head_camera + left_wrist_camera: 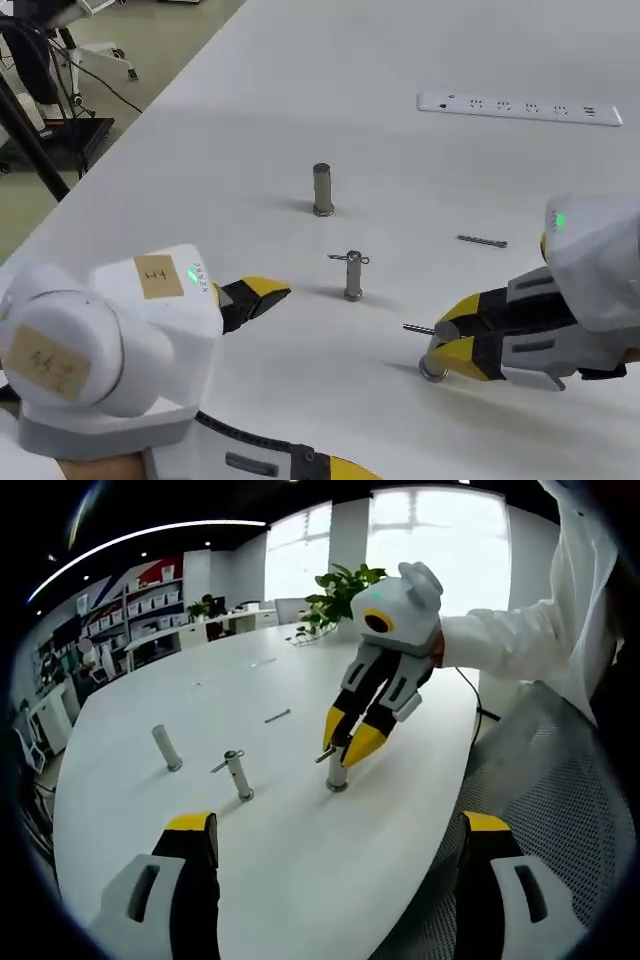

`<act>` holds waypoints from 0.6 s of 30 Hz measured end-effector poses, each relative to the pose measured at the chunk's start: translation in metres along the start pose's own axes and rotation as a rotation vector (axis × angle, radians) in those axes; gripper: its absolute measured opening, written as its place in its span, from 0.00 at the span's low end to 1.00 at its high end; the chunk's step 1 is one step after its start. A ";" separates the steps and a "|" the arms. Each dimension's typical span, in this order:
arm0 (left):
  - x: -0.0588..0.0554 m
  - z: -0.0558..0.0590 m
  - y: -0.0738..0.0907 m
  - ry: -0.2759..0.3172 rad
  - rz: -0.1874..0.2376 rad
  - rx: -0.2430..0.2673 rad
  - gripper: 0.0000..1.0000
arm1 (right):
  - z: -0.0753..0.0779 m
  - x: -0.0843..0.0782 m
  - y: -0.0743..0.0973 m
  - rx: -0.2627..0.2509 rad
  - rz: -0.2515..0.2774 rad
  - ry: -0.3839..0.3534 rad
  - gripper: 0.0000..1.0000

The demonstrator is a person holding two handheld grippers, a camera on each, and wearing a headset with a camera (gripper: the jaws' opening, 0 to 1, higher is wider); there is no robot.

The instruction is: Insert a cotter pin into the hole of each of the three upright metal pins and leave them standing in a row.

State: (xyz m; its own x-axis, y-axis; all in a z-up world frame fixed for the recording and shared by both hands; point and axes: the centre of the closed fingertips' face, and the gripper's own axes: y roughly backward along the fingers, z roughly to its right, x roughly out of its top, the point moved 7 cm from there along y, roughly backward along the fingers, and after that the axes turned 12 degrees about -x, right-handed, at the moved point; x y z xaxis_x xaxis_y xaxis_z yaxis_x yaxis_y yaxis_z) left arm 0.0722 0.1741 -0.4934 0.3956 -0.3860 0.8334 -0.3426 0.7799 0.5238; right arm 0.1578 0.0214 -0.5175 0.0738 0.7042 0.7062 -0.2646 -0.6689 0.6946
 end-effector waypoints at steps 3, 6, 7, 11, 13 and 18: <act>-0.001 0.001 0.001 0.011 -0.009 0.003 0.99 | 0.001 0.000 0.000 -0.007 0.000 0.011 0.08; -0.002 0.001 0.002 0.019 -0.010 0.009 0.99 | 0.003 0.000 0.000 -0.008 0.002 0.012 0.08; -0.001 0.001 0.002 0.017 -0.008 0.016 0.99 | 0.004 -0.001 0.000 -0.010 0.000 0.014 0.08; -0.001 -0.001 0.002 0.025 0.001 0.025 0.99 | 0.013 -0.001 0.000 -0.024 -0.012 0.029 0.08; -0.001 -0.002 0.003 0.028 0.000 0.030 0.99 | 0.018 -0.001 0.000 -0.028 -0.014 0.031 0.08; -0.003 -0.006 0.006 0.045 0.016 0.049 0.99 | 0.032 0.003 0.001 -0.036 -0.007 0.031 0.08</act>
State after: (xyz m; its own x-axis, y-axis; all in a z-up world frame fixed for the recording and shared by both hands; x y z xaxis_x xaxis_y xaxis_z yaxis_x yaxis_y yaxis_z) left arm 0.0744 0.1830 -0.4940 0.4276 -0.3504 0.8333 -0.3898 0.7602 0.5197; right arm 0.1885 0.0152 -0.5099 0.0460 0.7163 0.6963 -0.2988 -0.6553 0.6938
